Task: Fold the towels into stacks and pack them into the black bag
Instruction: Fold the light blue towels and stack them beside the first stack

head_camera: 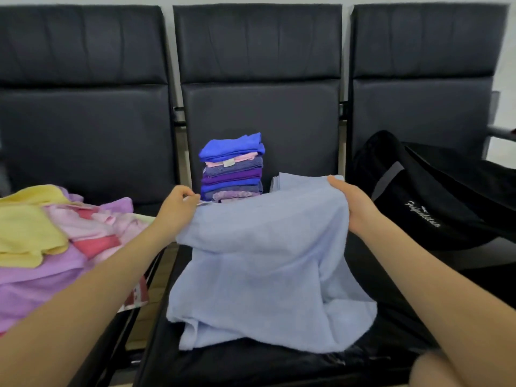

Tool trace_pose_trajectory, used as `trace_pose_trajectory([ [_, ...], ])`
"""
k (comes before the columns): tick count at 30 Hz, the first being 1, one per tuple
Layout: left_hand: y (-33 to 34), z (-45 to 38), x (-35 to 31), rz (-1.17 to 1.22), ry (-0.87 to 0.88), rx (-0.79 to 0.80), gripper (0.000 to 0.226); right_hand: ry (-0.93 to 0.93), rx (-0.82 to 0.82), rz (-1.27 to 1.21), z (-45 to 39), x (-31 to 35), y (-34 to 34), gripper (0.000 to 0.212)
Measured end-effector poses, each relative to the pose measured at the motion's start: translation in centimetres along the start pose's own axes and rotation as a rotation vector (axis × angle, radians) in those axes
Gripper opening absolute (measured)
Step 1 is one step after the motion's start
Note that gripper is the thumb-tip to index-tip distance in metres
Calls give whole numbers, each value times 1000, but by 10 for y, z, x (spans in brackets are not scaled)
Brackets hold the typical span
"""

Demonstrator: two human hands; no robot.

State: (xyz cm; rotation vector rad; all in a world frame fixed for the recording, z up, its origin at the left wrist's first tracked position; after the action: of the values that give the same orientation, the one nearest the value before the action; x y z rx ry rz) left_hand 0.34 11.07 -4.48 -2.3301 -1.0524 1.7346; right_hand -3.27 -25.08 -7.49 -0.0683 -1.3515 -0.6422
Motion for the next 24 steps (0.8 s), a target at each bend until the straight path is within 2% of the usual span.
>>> trace_pose_trajectory([
  [2, 22, 7, 10, -49, -24, 105, 15, -63, -66, 58, -10, -4, -9, 19],
  [4, 40, 14, 31, -75, -108, 198, 15, -135, -141, 204, -22, -18, -26, 24],
  [7, 56, 26, 63, -171, -156, 289, 16, -201, -225, 573, -40, -49, -55, 21],
  [9, 60, 29, 70, -241, -86, 264, 25, -283, -185, 906, -43, -56, -58, 9],
  [10, 60, 28, 71, -276, -39, 233, 28, -337, -171, 983, -46, -55, -55, 20],
  [12, 59, 22, 66, -331, 56, 167, 29, -452, -161, 993, -49, -49, -47, 29],
  [16, 60, 8, 60, -360, 101, 44, 24, -560, -186, 973, -59, -43, -31, 8],
  [19, 61, 2, 56, -427, 174, -19, 23, -601, -232, 1084, -64, -41, -25, 20],
  [21, 64, -1, 55, -511, 280, -25, 14, -614, -211, 1287, -69, -47, -22, 41],
  [23, 73, -1, 60, -581, 309, 53, 22, -599, -173, 1420, -73, -53, -22, 55],
  [24, 78, 0, 63, -629, 308, 110, 29, -592, -159, 1438, -74, -55, -22, 53],
])
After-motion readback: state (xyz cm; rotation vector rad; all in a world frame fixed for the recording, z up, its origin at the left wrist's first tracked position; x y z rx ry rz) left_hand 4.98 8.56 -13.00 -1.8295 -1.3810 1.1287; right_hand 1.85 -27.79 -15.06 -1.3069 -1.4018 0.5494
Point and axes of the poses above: each hand's wrist, its own z-axis away from the middle knuckle, its own y-axis out of the palm, x = y × z, the point moved 8 cm from there along -z, towards the middle knuckle, and after that the axes turned 13 degrees about -x, right-handed, at the moved point
